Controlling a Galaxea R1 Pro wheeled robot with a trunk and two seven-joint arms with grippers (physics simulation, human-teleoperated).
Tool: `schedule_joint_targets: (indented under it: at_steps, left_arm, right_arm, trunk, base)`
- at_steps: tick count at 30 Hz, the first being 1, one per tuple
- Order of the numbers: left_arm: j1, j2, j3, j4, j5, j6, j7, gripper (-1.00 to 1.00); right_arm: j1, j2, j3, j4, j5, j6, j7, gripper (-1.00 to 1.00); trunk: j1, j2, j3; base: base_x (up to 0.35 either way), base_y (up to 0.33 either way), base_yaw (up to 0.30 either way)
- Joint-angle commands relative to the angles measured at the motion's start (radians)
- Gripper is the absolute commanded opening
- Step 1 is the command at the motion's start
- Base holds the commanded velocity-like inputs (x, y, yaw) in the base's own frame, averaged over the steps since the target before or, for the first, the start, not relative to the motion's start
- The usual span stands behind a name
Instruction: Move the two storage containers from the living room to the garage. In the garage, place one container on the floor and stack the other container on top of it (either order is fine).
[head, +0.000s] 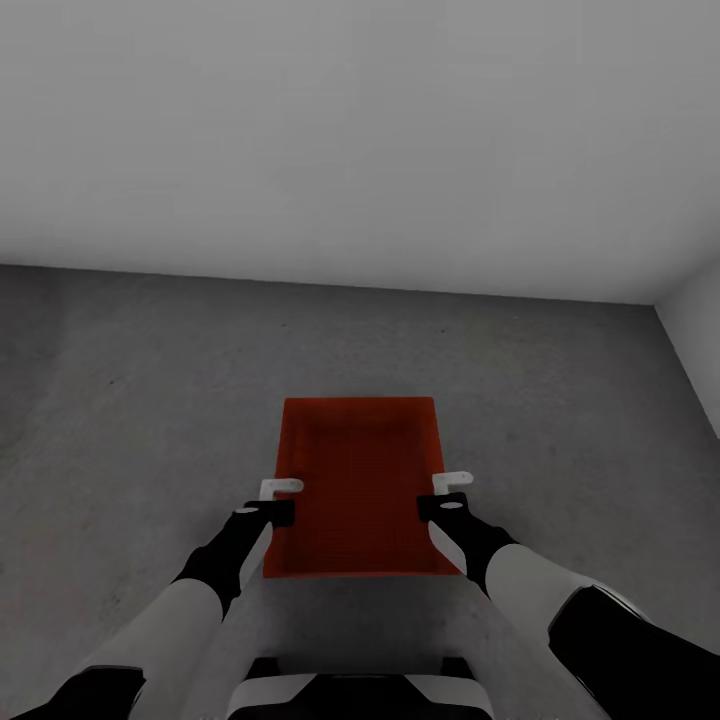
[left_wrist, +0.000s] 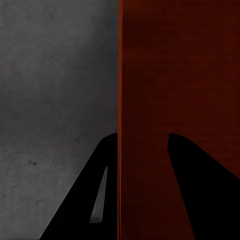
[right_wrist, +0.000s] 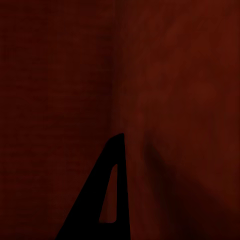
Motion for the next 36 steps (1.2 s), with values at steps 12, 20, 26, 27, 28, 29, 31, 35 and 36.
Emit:
schedule_joint_targets:
  at_steps: [12,20,26,27,28,29,31,35,36]
  left_arm:
    - [0.001,0.0,-0.011,0.016,0.026,0.036,0.003,-1.0]
    - [0.001,0.0,-0.012,0.016,0.026,0.036,0.003,-1.0]
    - [0.001,0.0,-0.011,0.016,0.026,0.036,0.002,-1.0]
    - [0.001,0.0,-0.012,0.016,0.026,0.036,0.002,-1.0]
    - [0.001,0.0,-0.012,0.016,0.026,0.036,0.002,-1.0]
    - [0.001,0.0,-0.012,0.016,0.026,0.036,0.002,-1.0]
    - [0.001,-0.001,-0.012,0.017,0.026,0.036,0.002,-1.0]
    - [0.001,-0.001,-0.012,0.017,0.026,0.036,0.002,-1.0]
    - [0.001,-0.001,-0.012,0.016,0.026,0.036,0.002,-1.0]
  right_arm:
    - [-0.002,-0.022,-0.021,-0.004,0.034,0.008,-0.022,-1.0]
    - [-0.002,-0.022,-0.021,-0.004,0.034,0.008,-0.022,-1.0]
    - [-0.002,-0.022,-0.021,-0.004,0.034,0.008,-0.022,-1.0]
    - [-0.002,-0.022,-0.021,-0.004,0.034,0.008,-0.022,-1.0]
    - [-0.002,-0.022,-0.021,-0.004,0.034,0.008,-0.022,-1.0]
    - [-0.002,-0.022,-0.021,-0.004,0.034,0.008,-0.022,-1.0]
    - [-0.002,-0.022,-0.021,-0.004,0.034,0.008,-0.022,-1.0]
    - [-0.002,-0.022,-0.021,-0.004,0.034,0.008,-0.022,-1.0]
    - [-0.002,-0.022,-0.021,-0.004,0.034,0.008,-0.022,-1.0]
  trunk:
    - [0.0,0.0,0.0]
    - [0.0,0.0,0.0]
    - [0.0,0.0,0.0]
    - [0.0,0.0,0.0]
    - [0.0,0.0,0.0]
    - [0.0,0.0,0.0]
    - [0.0,0.0,0.0]
    - [0.0,0.0,0.0]
    - [0.0,0.0,0.0]
  base:
    - [0.0,0.0,0.183]
    - [0.0,0.0,0.015]
    - [0.0,0.0,0.0]
    - [0.0,0.0,0.0]
    - [0.0,0.0,0.0]
    - [0.0,0.0,0.0]
    - [0.0,0.0,0.0]
    - [0.0,0.0,0.0]
    - [0.0,0.0,0.0]
